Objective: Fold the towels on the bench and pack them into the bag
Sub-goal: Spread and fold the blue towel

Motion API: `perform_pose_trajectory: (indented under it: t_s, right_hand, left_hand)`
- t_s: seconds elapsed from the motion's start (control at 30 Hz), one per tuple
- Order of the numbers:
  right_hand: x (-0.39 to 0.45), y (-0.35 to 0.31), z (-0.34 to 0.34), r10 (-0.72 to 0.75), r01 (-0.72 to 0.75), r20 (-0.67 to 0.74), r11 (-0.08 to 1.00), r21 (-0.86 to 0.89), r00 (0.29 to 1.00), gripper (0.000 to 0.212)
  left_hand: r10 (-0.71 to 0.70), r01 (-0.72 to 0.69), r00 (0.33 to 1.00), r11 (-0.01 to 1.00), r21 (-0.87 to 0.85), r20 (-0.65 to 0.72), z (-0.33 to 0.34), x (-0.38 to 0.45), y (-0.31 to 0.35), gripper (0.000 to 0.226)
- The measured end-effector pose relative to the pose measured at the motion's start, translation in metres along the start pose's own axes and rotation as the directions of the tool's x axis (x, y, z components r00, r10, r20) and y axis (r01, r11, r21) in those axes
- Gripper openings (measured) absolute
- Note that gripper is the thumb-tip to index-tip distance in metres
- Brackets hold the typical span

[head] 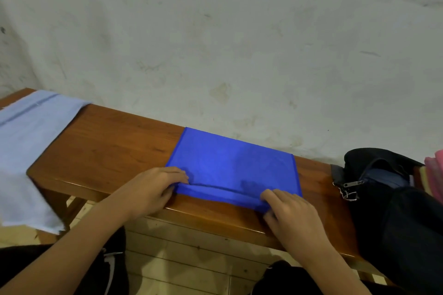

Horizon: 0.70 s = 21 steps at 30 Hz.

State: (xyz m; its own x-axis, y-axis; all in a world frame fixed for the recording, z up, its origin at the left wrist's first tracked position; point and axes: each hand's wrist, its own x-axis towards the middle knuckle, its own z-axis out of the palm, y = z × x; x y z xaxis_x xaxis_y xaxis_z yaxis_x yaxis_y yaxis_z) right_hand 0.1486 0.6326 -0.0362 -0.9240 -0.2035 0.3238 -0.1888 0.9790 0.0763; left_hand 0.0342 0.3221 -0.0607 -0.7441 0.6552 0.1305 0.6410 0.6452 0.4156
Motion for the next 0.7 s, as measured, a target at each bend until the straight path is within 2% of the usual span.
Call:
perform_pose_trajectory:
  t_s: [0.1,0.2,0.3,0.4,0.5,0.6,0.7]
  right_hand:
    - [0.001,0.007,-0.005,0.140,-0.142,0.064,0.989,0.027,0.988,0.043]
    - [-0.001,0.017,-0.009,0.303,-0.311,0.127,0.949,0.048,0.945,0.029]
    - [-0.002,0.028,-0.010,0.449,-0.461,0.108,0.874,0.156,0.887,0.021]
    - [-0.001,0.037,-0.004,0.573,-0.566,0.099,0.741,0.361,0.813,0.021]
    - [0.000,0.046,0.001,0.643,-0.587,0.092,0.619,0.523,0.760,0.020]
    - [0.001,0.055,0.006,0.658,-0.583,0.089,0.586,0.564,0.747,0.011]
    - [0.003,0.060,0.010,0.671,-0.591,0.095,0.566,0.576,0.735,0.005]
  left_hand:
    - [-0.060,0.062,0.998,0.997,-0.043,0.034,-0.005,0.004,-0.009,0.049]
    - [-0.094,0.106,0.989,0.988,-0.108,0.112,-0.008,0.004,-0.018,0.055]
    - [-0.090,0.107,0.988,0.985,-0.135,0.128,-0.009,0.003,-0.022,0.057]
    - [-0.085,0.089,0.995,0.991,-0.104,0.047,-0.009,0.006,-0.019,0.052]
    - [-0.100,0.096,0.995,0.980,-0.176,-0.013,-0.008,0.011,-0.018,0.053]
    - [-0.120,0.109,0.992,0.959,-0.261,-0.027,-0.010,0.013,-0.019,0.065]
    - [-0.099,0.099,0.995,0.973,-0.209,0.007,-0.014,0.013,-0.014,0.042]
